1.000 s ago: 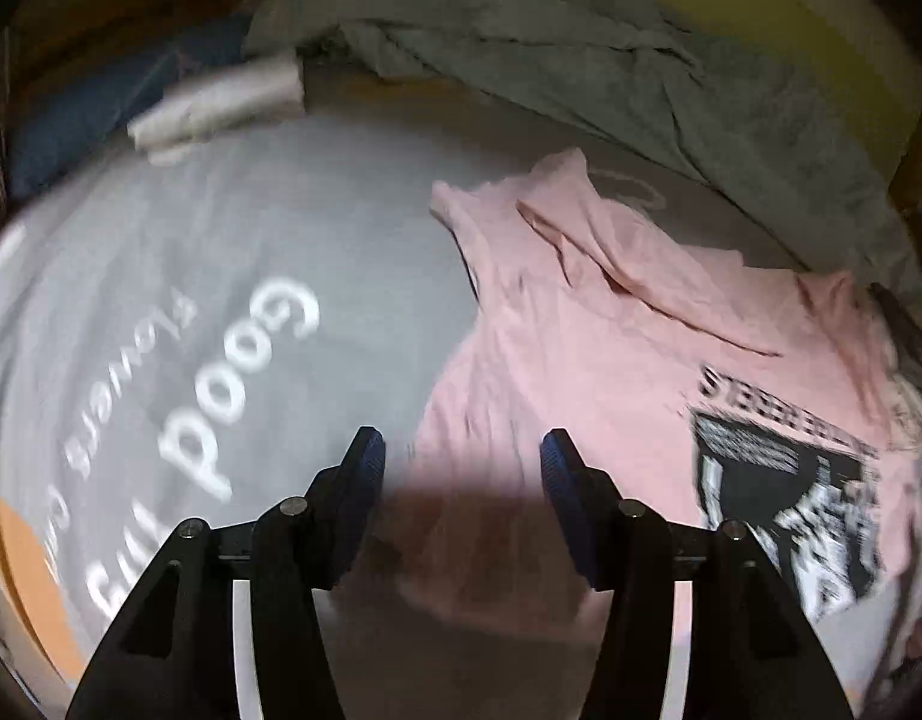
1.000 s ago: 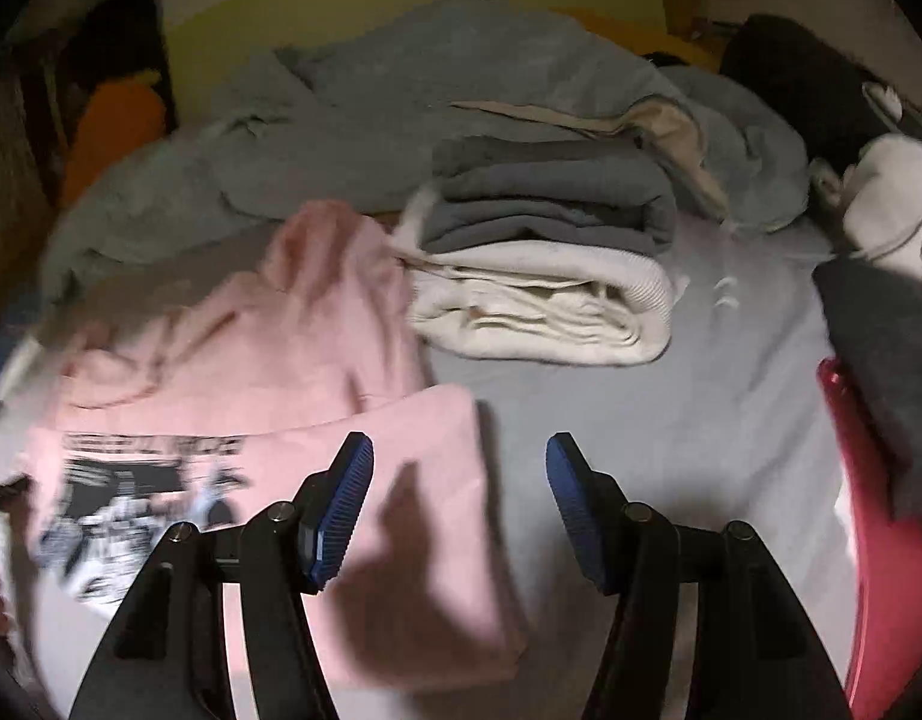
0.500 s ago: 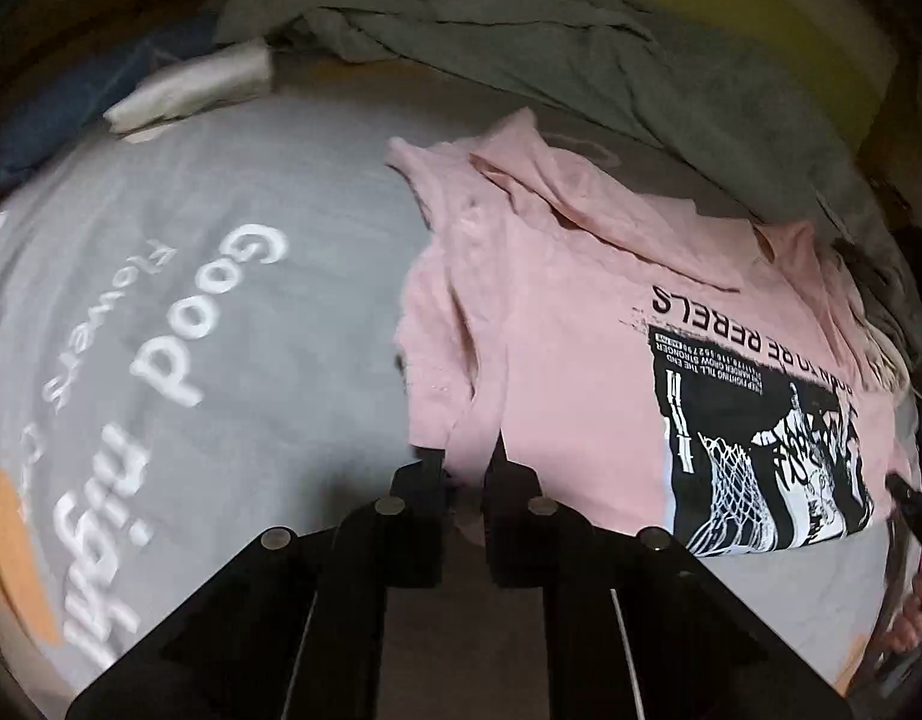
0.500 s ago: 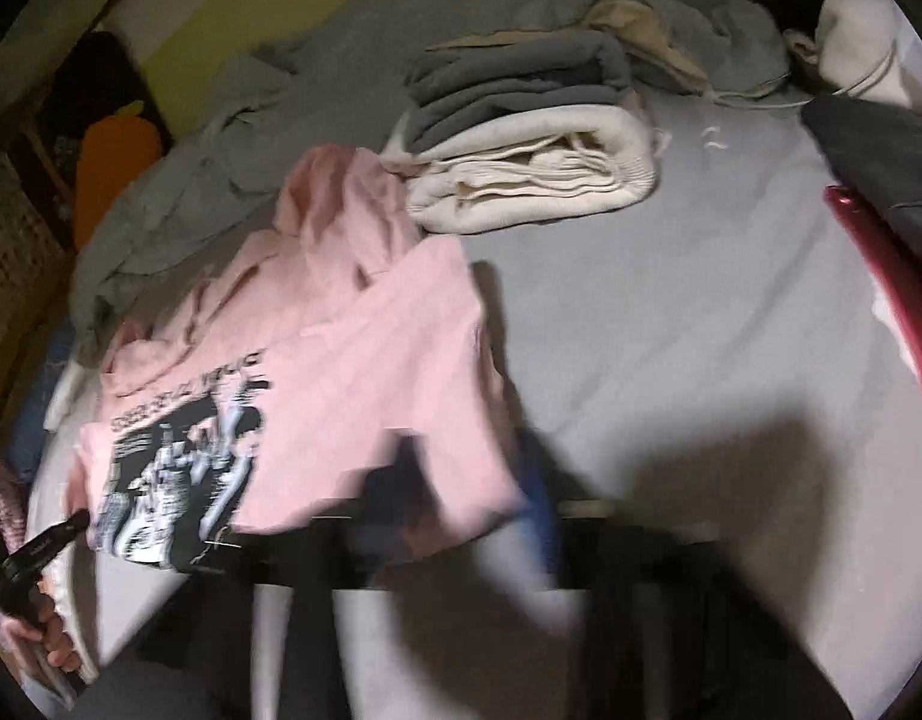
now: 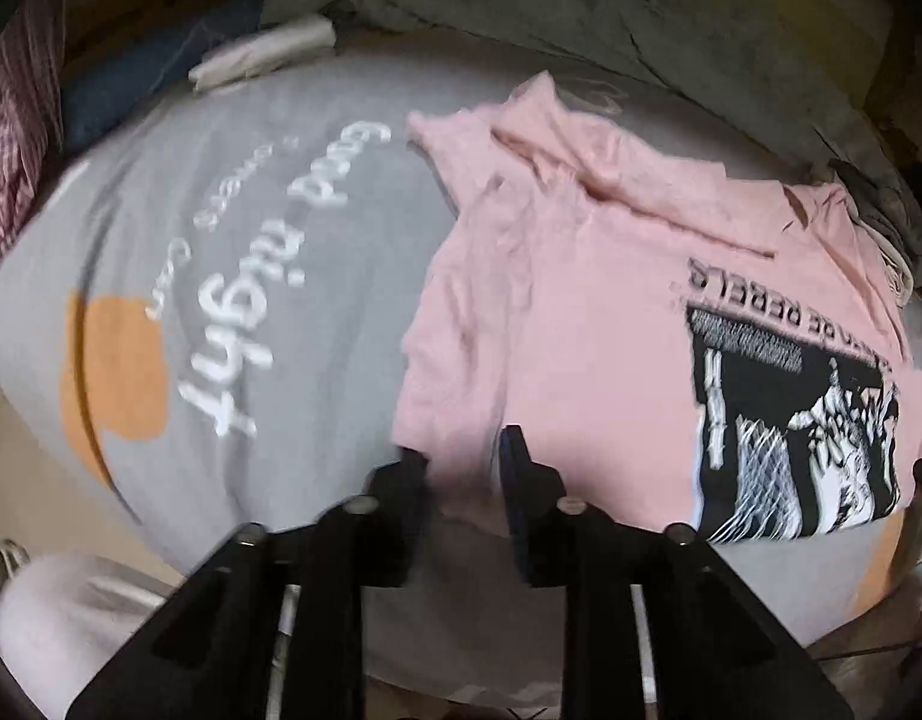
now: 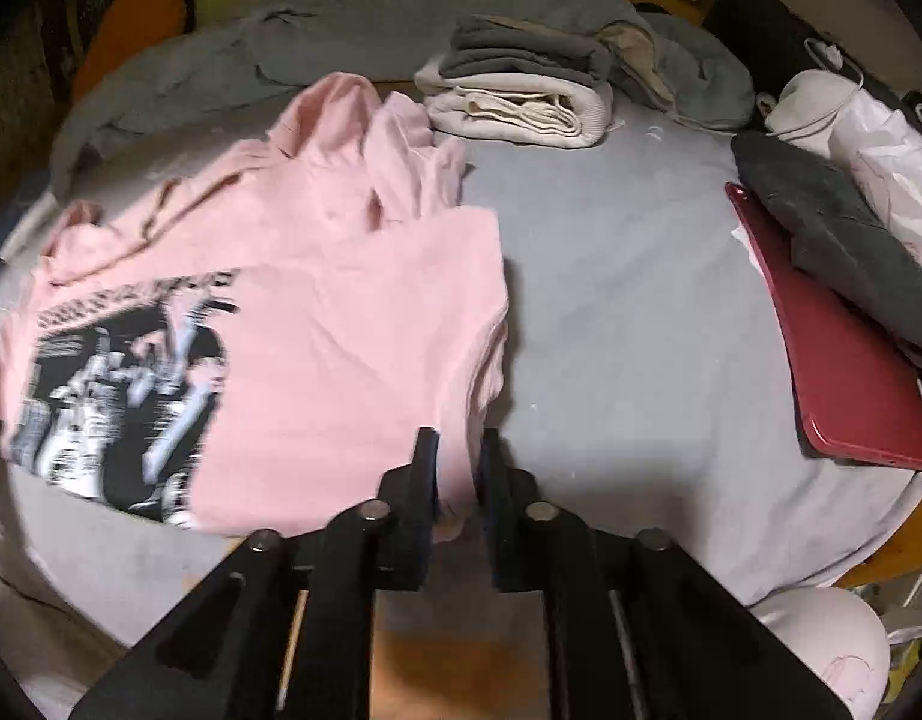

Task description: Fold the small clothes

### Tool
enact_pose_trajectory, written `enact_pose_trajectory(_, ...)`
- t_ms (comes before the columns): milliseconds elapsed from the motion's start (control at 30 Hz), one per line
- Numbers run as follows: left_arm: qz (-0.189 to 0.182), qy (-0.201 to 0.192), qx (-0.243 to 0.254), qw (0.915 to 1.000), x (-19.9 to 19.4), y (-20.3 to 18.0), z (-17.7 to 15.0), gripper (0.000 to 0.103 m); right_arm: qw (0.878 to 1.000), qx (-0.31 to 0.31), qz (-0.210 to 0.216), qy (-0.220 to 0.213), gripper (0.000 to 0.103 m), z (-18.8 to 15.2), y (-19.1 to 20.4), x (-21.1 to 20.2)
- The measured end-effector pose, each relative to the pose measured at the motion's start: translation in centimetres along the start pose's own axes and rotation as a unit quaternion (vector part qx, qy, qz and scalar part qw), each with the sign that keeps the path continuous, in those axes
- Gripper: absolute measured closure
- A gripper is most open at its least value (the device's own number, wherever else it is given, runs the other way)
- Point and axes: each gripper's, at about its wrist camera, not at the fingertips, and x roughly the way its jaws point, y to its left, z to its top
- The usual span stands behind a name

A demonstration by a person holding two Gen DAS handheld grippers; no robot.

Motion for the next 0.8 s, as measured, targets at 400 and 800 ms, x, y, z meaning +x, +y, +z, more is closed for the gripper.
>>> enact_pose_trajectory(400, -0.105, -0.025, 0.068, 0.9918, -0.1, -4.7, 12.5, 0.058, 0.992, 0.006, 0.039, -0.122, 0.056, 11.4, -0.3, -4.1)
enact_pose_trajectory(800, -0.122, 0.008, 0.068, 0.9901, -1.6, -2.6, 12.2, 0.058, 0.989, -0.017, 0.088, -0.118, 0.056, 16.7, 3.1, -0.4)
